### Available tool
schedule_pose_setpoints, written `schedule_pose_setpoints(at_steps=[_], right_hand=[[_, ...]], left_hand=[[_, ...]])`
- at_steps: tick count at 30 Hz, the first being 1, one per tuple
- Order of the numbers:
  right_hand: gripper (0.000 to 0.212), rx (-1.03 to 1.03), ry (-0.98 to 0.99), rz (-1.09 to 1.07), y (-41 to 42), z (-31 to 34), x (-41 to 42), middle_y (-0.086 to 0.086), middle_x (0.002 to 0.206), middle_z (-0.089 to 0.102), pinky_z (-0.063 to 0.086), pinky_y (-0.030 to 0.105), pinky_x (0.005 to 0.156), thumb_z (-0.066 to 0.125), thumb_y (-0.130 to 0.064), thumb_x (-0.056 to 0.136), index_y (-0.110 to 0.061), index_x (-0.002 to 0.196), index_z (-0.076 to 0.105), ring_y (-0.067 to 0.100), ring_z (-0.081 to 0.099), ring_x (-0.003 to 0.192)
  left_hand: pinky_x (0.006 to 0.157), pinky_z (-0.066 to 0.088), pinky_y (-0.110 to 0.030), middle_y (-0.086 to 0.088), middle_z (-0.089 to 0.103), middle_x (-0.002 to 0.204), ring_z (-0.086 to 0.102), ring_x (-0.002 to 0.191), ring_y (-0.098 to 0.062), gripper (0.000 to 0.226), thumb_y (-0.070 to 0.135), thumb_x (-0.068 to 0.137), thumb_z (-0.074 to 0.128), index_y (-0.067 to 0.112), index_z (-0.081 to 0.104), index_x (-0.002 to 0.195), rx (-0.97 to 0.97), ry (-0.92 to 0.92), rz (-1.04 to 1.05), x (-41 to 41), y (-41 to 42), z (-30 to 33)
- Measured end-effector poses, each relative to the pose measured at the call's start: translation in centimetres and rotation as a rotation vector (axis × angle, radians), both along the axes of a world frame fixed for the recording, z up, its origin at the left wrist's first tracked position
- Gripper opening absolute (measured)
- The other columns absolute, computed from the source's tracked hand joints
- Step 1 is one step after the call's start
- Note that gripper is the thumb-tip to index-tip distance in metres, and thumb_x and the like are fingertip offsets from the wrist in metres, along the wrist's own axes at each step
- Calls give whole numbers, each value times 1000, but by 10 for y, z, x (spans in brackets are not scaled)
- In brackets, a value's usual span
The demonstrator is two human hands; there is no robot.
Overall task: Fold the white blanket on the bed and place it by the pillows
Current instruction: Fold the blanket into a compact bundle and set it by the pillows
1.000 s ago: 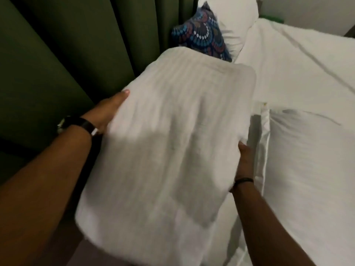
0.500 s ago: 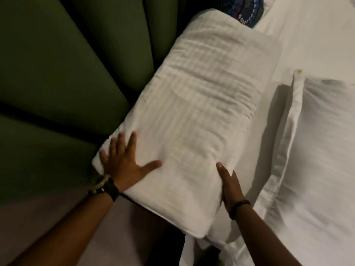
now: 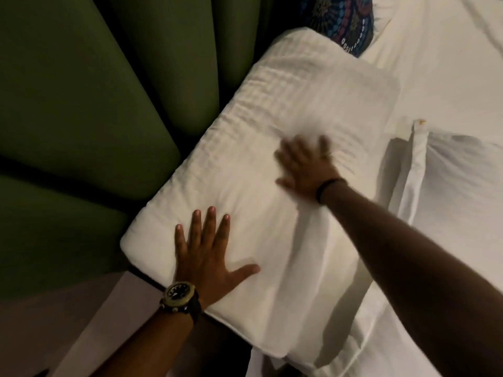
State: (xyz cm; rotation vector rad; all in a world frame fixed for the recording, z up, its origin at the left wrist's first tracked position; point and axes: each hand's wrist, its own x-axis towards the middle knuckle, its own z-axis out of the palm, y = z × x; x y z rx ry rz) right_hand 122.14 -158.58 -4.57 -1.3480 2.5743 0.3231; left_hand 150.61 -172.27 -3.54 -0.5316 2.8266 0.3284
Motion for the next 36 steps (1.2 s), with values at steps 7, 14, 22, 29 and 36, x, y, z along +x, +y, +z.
schedule_pose_setpoints(at_steps=[7,14,22,29,36], right_hand=[[82,-80,-160,-492,40,27,-24,0,162,-11,4,60,115,26,-74,88,-32,154,1,22,-8,149],[80,-831,-382,-993,171,82,79,5,161,18,16,43,120,55,-56,87,-23,153,22,18,9,149],[80,-854,-196,-1500,445,132,128,4,156,30,22,36,115,63,-53,85,-22,151,28,21,23,145],[94,-988,-649,-1912,545,53,160,6,154,33,32,37,107,57,-70,80,-19,152,24,27,37,137],[56,-1227,-699,-1762,532,38,167,-7,119,60,42,31,93,55,-62,87,-26,130,53,17,56,107]], left_hand=[[116,3,-62,-7,6,164,2,151,-31,118,98,66,25,24,15,156,-8,9,25,1,2,-1],[118,9,-58,-17,-3,163,-3,149,-39,93,70,76,48,22,27,153,113,51,95,-31,58,39],[116,23,-34,-5,9,164,16,149,-22,87,56,84,64,23,23,153,633,-16,-35,-131,270,88],[107,40,-38,-5,48,142,51,125,-29,124,83,55,68,13,28,149,939,-228,526,-154,360,42],[101,47,-45,4,62,129,61,115,-23,113,86,42,74,26,48,135,1029,-132,640,-153,362,36]])
